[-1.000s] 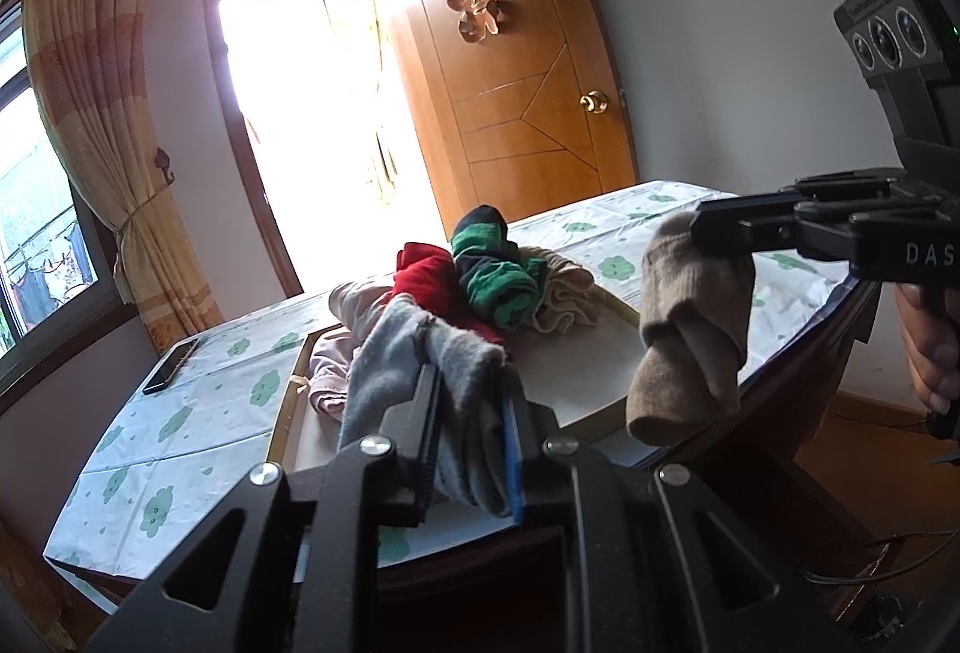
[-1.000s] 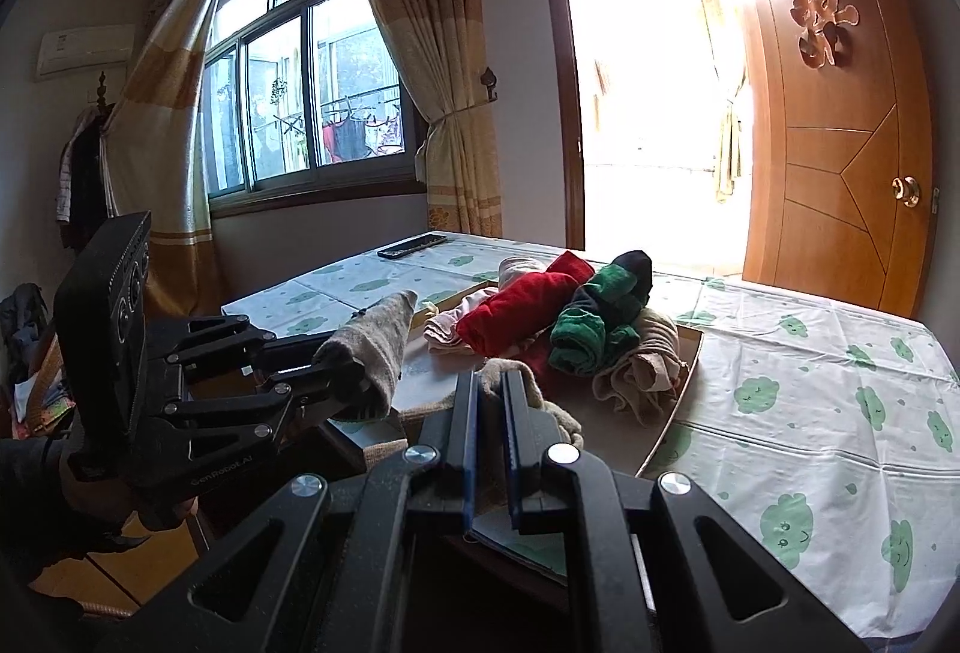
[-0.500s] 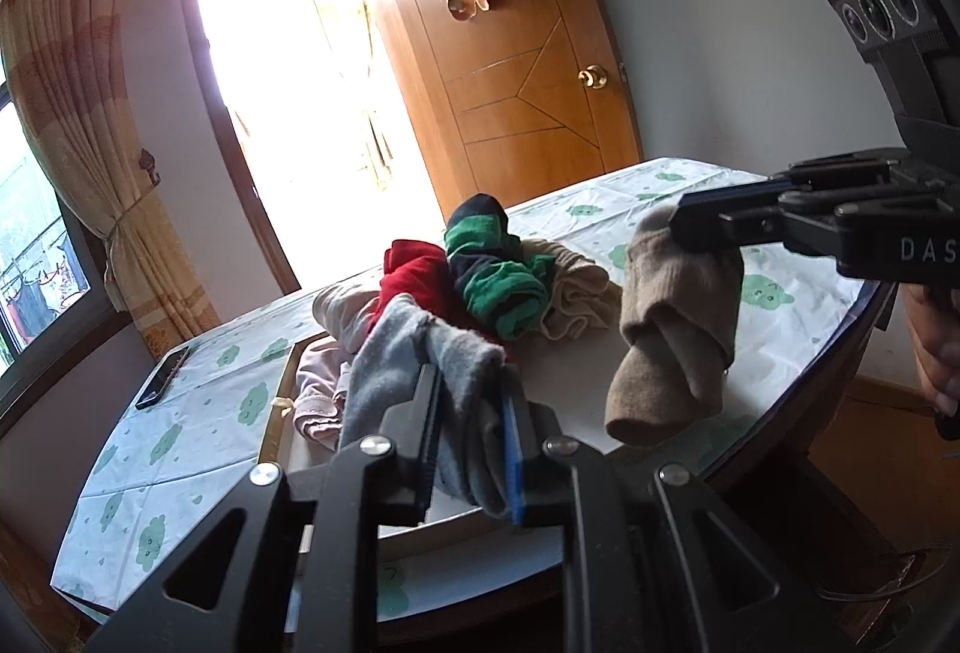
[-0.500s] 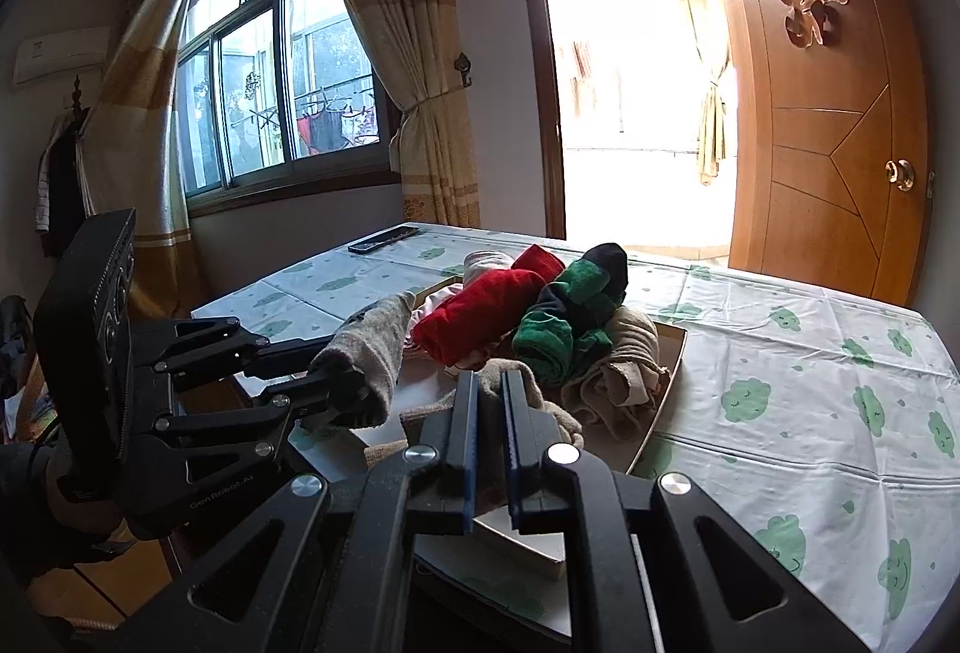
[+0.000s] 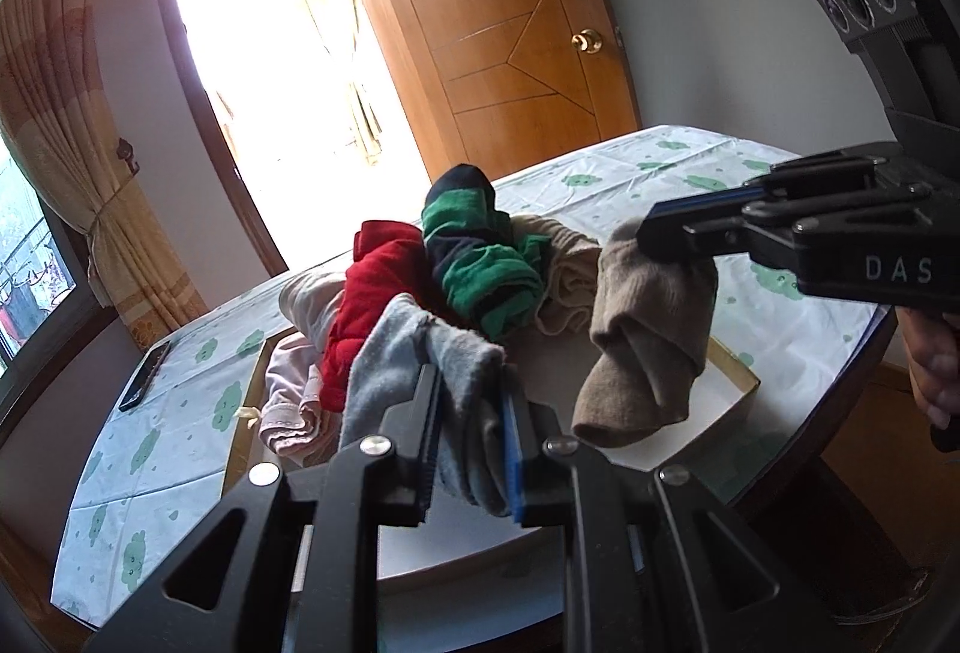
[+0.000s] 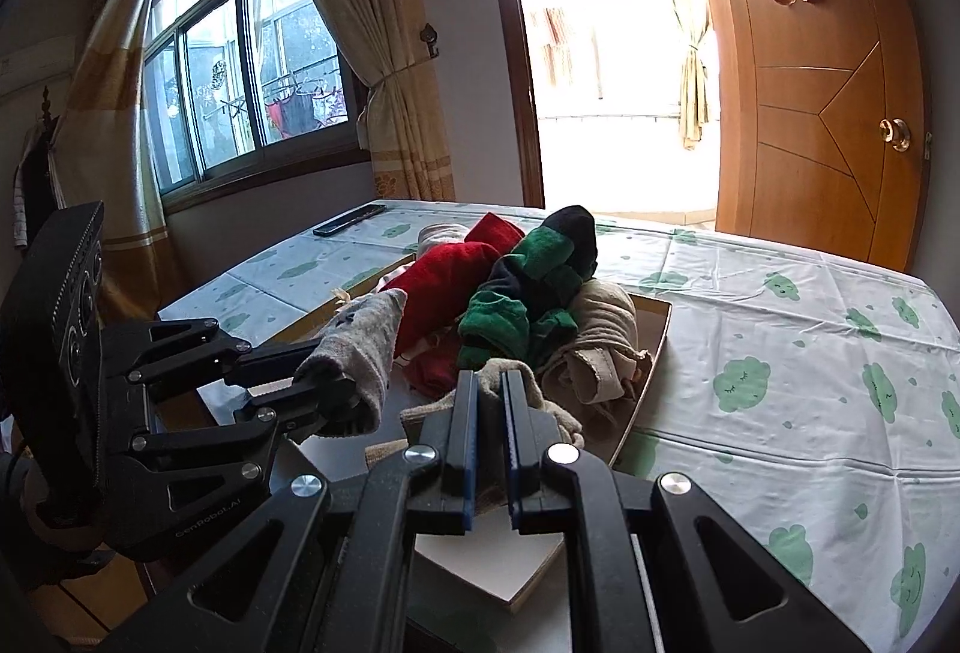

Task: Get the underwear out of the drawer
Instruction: 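Carry the grey sock with the left tool while the right tool carries the beige sock over the tray, then open the left tool over the tray while the right tool releases the beige sock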

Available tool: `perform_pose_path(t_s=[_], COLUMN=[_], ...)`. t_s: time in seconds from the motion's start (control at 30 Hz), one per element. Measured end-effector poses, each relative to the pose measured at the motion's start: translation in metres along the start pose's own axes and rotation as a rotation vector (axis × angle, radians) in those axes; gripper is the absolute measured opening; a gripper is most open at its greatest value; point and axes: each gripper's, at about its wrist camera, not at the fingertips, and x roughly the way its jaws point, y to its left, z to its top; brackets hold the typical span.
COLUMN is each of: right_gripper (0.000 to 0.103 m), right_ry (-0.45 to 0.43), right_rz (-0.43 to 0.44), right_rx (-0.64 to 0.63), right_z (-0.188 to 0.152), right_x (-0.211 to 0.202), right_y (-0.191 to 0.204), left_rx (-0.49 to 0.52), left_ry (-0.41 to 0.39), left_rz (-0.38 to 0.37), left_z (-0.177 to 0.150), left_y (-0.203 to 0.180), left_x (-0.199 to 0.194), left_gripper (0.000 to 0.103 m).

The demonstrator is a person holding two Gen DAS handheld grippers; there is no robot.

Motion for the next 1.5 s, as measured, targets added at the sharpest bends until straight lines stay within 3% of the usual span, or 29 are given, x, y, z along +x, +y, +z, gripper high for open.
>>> perform_pose_path(t_s=[0.5, 1.23, 1.5], right_gripper=[0.008, 0.009, 0.009], right_ry=[0.064, 0.109, 0.104], right_rz=[0.018, 0.003, -0.001], right_rx=[0.072, 0.094, 0.094], right_z=[-0.008, -0.024, -0.028], right_x=[0.025, 0.042, 0.039], right_y=[-0.020, -0.028, -0.027], left_rx=[0.027, 0.064, 0.054], left_ry=[0.083, 0.116, 0.112], left_rz=[-0.012, -0.010, -0.010], left_z=[-0.003, -0.014, -0.015], left_y=[-0.014, -0.030, -0.029], left_x=[0.028, 0.042, 0.042], left_gripper=[0.016, 0.016, 0.021])
